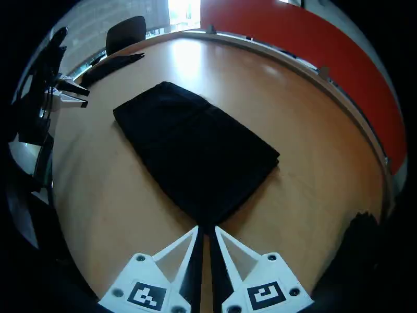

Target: Fold towel

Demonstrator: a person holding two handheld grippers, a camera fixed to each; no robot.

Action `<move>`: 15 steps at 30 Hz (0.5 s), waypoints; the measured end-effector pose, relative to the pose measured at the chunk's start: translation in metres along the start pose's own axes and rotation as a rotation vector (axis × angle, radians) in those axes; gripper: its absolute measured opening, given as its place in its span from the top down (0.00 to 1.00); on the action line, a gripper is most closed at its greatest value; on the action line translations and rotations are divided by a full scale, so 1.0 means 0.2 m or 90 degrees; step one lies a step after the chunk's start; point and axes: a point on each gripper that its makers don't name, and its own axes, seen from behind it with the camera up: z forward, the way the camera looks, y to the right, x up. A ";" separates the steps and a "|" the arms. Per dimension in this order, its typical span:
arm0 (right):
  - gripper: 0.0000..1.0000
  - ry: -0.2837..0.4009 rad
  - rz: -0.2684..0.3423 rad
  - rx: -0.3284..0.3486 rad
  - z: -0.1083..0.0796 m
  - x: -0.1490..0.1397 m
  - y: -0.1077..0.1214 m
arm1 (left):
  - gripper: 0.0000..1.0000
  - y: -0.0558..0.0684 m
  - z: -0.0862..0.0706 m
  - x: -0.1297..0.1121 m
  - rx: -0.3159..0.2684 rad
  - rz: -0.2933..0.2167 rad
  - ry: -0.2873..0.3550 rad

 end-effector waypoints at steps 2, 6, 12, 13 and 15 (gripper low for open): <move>0.94 0.000 0.001 -0.001 -0.01 0.00 0.00 | 0.07 0.00 0.00 0.00 -0.001 -0.001 0.000; 0.94 0.002 0.000 -0.004 -0.02 0.01 0.01 | 0.07 0.00 0.00 0.01 -0.002 -0.001 0.001; 0.94 0.021 -0.008 -0.019 -0.08 0.08 0.02 | 0.07 -0.01 0.01 0.02 -0.002 0.001 0.002; 0.94 0.026 -0.010 -0.024 -0.10 0.10 0.03 | 0.07 -0.01 0.01 0.02 -0.002 0.001 0.003; 0.94 0.036 -0.015 -0.031 -0.13 0.14 0.04 | 0.07 -0.01 0.01 0.03 -0.002 0.001 0.004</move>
